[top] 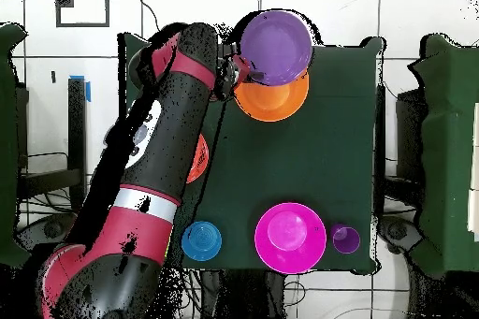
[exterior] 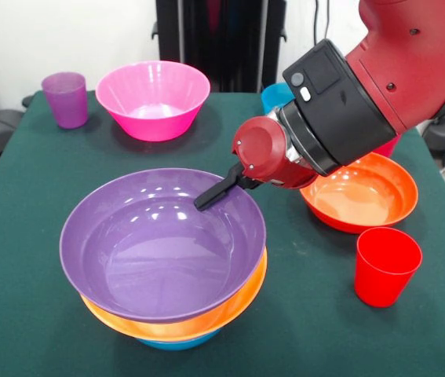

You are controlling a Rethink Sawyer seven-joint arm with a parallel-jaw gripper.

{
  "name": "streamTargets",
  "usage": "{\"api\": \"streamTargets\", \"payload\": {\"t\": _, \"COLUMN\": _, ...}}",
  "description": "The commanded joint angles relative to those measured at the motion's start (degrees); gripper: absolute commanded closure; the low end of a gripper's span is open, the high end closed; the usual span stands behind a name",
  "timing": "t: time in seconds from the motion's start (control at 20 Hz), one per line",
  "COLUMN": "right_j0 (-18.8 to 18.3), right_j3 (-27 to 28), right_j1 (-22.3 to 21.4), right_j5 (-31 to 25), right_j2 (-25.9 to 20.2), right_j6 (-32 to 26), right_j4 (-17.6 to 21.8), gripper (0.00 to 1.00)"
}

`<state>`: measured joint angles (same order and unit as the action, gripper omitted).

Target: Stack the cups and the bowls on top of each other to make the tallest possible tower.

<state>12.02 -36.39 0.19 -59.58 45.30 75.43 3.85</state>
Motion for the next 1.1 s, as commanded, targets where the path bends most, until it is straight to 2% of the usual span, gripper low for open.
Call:
{"api": "streamTargets", "payload": {"t": 0.05, "right_j0": -0.4, "right_j3": -0.1, "right_j1": -0.3, "right_j5": 1.2, "right_j2": -7.3, "right_j6": -2.4, "right_j4": 1.5, "gripper": 1.00}}
{"api": "streamTargets", "payload": {"t": 1.1, "right_j0": -0.7, "right_j3": 0.6, "right_j1": 0.9, "right_j5": 2.0, "right_j2": -7.9, "right_j6": -2.6, "right_j4": 1.4, "gripper": 1.00}}
